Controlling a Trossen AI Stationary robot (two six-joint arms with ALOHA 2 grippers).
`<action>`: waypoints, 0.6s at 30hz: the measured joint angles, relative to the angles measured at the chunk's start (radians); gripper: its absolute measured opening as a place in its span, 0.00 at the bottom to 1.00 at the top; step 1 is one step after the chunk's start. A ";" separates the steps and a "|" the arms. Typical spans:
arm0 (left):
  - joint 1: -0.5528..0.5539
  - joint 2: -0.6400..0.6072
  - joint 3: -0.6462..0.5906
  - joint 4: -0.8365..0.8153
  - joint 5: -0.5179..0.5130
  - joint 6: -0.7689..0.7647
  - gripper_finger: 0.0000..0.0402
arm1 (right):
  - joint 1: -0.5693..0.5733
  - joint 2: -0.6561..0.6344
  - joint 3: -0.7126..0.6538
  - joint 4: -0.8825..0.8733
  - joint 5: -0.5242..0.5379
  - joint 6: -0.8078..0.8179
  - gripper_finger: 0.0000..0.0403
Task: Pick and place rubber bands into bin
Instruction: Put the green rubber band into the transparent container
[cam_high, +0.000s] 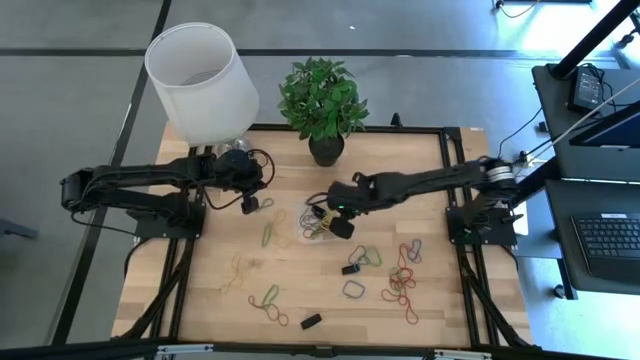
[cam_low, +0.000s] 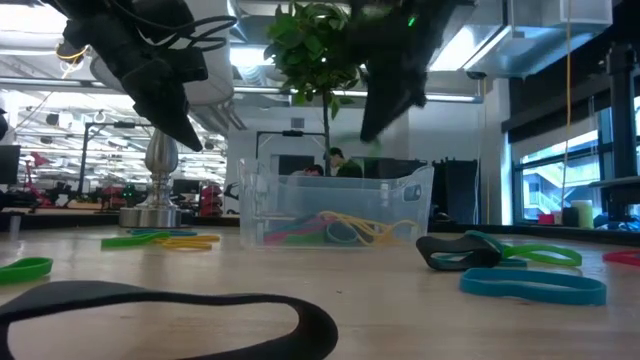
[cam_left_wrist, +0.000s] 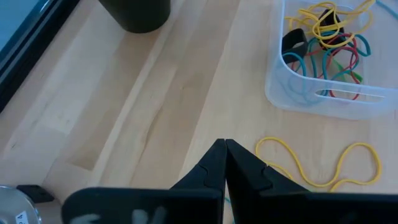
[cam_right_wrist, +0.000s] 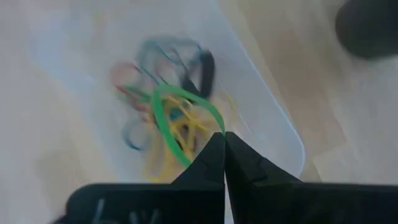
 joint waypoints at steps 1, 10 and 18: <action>0.000 0.000 0.000 0.000 0.000 0.000 0.01 | -0.008 0.031 0.021 -0.031 -0.012 -0.002 0.00; 0.000 0.000 0.000 0.000 0.000 0.000 0.01 | -0.036 0.215 0.130 -0.150 -0.167 -0.047 0.00; 0.000 0.000 0.000 0.000 0.000 0.000 0.01 | -0.033 0.244 0.125 -0.160 -0.210 -0.029 0.00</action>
